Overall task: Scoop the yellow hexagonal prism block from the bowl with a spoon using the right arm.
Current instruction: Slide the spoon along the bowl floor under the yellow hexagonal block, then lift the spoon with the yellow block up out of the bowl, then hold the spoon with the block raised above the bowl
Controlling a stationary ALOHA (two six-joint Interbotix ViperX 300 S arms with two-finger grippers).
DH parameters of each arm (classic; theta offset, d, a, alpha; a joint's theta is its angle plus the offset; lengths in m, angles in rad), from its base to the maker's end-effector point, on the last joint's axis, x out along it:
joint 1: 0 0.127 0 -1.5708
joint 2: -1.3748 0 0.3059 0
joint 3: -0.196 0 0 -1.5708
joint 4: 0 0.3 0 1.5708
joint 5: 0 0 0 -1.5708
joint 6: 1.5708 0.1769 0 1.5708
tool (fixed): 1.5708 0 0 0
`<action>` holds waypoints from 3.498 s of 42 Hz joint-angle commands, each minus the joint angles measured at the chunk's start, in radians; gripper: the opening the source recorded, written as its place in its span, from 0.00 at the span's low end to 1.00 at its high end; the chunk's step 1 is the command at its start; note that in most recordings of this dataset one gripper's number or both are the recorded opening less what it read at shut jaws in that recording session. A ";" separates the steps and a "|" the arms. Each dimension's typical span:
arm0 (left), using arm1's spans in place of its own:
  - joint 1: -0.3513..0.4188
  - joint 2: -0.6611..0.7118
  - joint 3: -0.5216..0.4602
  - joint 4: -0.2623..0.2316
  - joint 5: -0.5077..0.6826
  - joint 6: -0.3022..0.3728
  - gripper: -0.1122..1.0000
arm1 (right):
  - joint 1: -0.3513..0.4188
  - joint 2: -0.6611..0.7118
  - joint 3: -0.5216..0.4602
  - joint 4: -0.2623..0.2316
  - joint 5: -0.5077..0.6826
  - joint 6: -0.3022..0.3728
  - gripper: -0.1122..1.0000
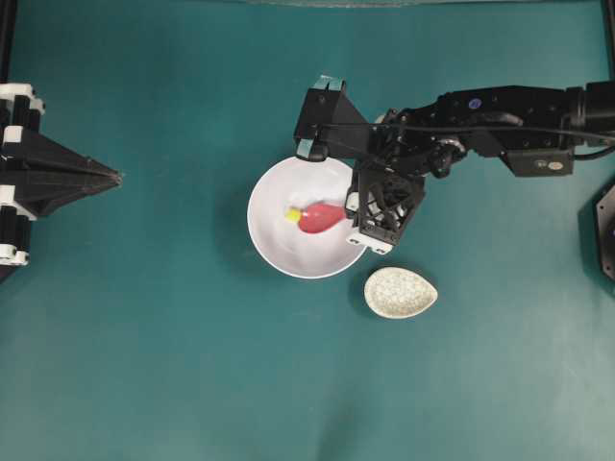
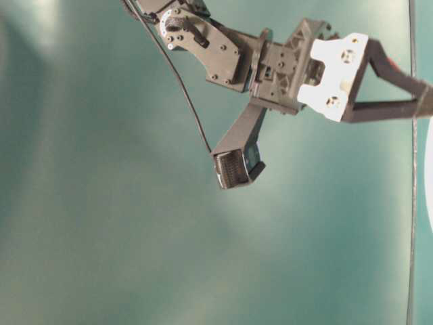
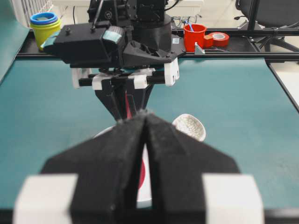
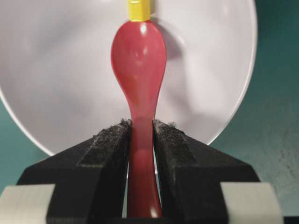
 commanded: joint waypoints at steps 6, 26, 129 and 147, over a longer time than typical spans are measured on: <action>0.002 0.002 -0.025 0.003 -0.005 -0.002 0.10 | -0.002 -0.012 -0.021 0.000 -0.069 -0.003 0.31; 0.003 0.002 -0.025 0.003 -0.006 -0.002 0.10 | -0.002 -0.012 -0.028 0.003 -0.184 -0.005 0.31; 0.003 0.002 -0.025 0.003 -0.005 -0.006 0.10 | 0.087 -0.538 0.298 0.048 -0.577 -0.006 0.31; 0.002 0.000 -0.025 0.003 -0.011 -0.003 0.10 | 0.087 -0.538 0.301 0.037 -0.606 -0.005 0.31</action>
